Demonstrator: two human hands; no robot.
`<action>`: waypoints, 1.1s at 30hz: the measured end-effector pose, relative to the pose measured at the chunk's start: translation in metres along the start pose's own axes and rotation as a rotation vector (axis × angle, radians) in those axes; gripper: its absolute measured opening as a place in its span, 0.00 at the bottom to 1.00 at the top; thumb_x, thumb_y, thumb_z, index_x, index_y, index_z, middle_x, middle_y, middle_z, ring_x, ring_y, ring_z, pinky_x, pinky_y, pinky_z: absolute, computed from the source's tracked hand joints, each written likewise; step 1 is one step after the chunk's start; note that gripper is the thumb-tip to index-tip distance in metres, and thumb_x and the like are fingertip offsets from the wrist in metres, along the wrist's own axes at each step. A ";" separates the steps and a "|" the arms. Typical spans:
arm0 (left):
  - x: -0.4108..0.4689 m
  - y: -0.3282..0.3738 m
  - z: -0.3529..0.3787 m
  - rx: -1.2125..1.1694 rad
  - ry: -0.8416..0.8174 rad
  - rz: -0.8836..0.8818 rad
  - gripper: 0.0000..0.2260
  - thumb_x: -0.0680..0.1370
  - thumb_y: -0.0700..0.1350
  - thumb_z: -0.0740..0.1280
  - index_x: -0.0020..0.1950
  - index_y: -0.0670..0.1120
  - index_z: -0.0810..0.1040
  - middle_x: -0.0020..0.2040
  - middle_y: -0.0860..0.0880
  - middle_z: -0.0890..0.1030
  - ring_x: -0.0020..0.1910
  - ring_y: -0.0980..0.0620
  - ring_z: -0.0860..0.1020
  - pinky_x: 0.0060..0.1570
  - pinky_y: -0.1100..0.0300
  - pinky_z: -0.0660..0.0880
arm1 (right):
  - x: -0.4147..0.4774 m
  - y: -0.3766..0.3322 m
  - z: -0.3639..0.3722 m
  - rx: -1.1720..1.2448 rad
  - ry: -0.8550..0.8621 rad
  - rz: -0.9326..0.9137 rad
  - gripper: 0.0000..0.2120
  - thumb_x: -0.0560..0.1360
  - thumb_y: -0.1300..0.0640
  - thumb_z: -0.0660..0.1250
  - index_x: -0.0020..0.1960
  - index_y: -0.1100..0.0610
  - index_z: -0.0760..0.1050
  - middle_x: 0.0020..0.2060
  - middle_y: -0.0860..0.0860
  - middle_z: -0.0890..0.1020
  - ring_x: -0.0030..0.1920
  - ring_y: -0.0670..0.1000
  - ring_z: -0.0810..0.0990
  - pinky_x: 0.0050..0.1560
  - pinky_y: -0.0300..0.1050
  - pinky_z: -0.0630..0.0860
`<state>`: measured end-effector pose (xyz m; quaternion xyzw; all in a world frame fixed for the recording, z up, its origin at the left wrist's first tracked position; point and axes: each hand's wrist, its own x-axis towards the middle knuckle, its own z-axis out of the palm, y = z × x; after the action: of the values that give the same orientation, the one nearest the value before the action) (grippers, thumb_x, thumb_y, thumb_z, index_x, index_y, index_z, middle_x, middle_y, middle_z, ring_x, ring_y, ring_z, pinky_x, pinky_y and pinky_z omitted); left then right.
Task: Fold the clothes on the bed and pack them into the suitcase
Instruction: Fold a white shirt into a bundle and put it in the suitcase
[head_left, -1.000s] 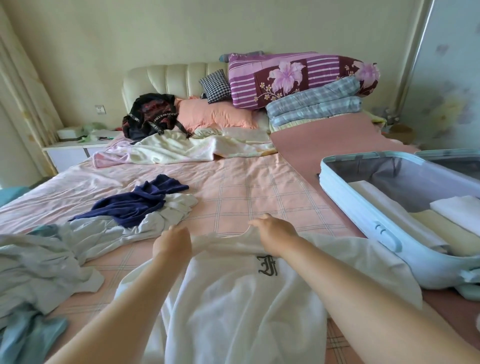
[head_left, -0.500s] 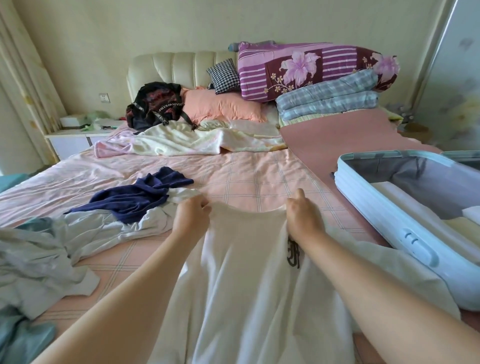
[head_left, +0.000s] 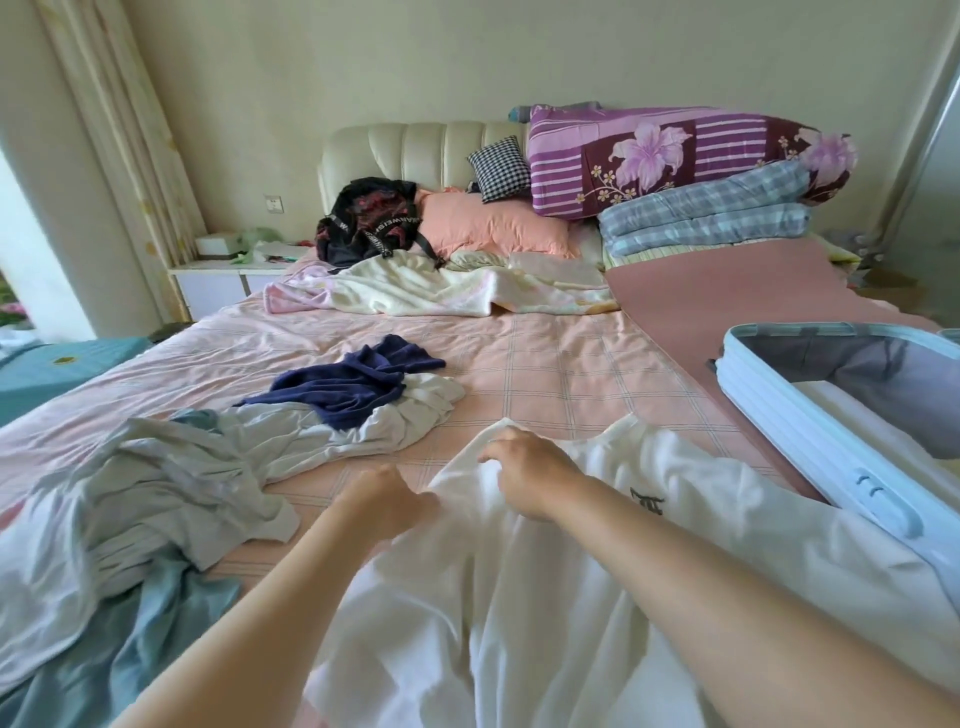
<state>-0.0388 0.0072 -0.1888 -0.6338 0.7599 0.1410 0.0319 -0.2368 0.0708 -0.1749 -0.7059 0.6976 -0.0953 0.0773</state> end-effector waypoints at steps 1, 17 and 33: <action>-0.007 -0.009 0.000 0.047 -0.071 0.001 0.32 0.71 0.67 0.64 0.64 0.44 0.75 0.61 0.45 0.78 0.54 0.44 0.76 0.52 0.55 0.73 | 0.001 -0.015 0.006 0.011 -0.029 -0.019 0.23 0.79 0.62 0.57 0.71 0.46 0.71 0.72 0.49 0.68 0.70 0.55 0.70 0.67 0.49 0.69; -0.011 -0.083 -0.049 0.216 0.542 0.205 0.16 0.76 0.35 0.60 0.62 0.49 0.72 0.60 0.47 0.75 0.61 0.44 0.73 0.59 0.52 0.71 | 0.001 -0.078 0.028 -0.055 -0.307 0.064 0.29 0.79 0.43 0.60 0.79 0.43 0.59 0.77 0.49 0.67 0.74 0.56 0.68 0.73 0.53 0.66; -0.062 -0.126 -0.016 0.180 0.348 0.562 0.08 0.76 0.41 0.68 0.53 0.48 0.83 0.48 0.47 0.76 0.47 0.44 0.79 0.47 0.53 0.77 | -0.055 -0.099 0.036 0.006 -0.260 0.040 0.37 0.77 0.36 0.60 0.81 0.43 0.51 0.81 0.52 0.51 0.81 0.55 0.51 0.78 0.56 0.49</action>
<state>0.0979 0.0431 -0.1815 -0.4090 0.9082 -0.0337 -0.0824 -0.1325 0.1263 -0.1870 -0.6979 0.6955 -0.0035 0.1710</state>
